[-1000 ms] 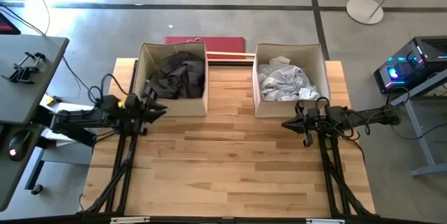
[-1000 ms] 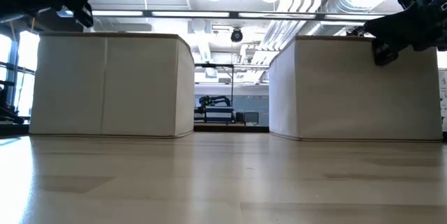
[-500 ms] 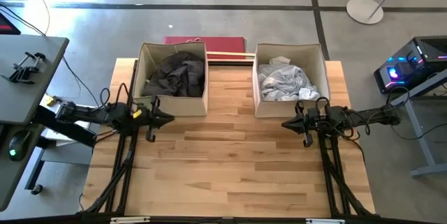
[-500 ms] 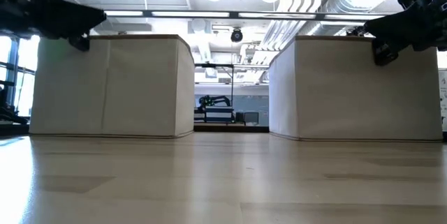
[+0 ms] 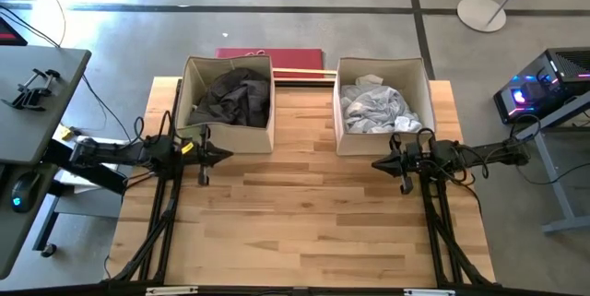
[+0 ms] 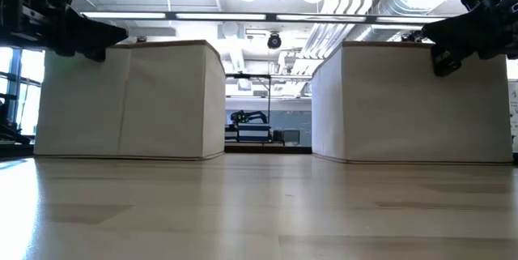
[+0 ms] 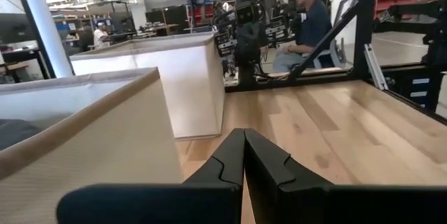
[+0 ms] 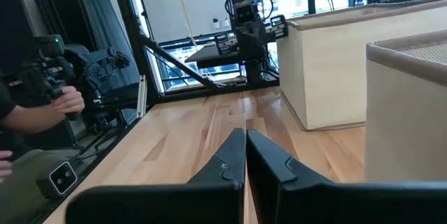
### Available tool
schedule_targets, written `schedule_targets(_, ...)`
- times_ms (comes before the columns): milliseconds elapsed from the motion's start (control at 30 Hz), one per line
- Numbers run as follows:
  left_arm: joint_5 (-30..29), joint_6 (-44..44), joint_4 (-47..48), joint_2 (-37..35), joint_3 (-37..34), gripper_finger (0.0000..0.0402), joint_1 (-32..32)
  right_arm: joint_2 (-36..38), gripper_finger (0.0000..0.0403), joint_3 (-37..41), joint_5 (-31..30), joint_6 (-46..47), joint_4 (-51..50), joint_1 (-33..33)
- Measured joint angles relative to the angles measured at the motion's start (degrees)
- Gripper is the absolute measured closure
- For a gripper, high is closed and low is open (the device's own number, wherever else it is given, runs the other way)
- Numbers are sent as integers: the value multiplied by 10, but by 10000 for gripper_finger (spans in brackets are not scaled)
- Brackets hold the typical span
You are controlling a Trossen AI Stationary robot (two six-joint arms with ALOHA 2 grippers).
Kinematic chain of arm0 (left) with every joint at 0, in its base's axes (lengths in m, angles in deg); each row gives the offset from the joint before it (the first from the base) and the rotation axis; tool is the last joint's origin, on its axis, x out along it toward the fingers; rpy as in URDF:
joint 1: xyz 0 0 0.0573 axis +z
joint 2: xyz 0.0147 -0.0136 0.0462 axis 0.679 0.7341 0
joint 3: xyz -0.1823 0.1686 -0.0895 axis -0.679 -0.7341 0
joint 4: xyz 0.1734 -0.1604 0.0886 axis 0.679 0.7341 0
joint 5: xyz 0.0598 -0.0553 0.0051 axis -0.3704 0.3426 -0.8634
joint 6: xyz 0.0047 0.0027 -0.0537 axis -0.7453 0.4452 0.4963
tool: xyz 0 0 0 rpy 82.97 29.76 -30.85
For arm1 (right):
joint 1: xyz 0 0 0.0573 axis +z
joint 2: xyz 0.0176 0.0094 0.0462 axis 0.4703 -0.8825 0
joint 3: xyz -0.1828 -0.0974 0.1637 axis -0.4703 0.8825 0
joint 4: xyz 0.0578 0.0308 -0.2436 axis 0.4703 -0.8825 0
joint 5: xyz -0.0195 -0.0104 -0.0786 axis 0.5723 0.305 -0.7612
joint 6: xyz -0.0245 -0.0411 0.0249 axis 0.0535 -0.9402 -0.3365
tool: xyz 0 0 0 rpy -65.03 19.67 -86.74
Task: Sort clothes
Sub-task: Return to Home Position
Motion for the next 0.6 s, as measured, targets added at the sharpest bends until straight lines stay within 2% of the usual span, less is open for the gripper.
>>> schedule_targets(600, -1, 19, 1, 2, 0, 399, 5, 0, 402, 0, 0, 0, 0, 0)
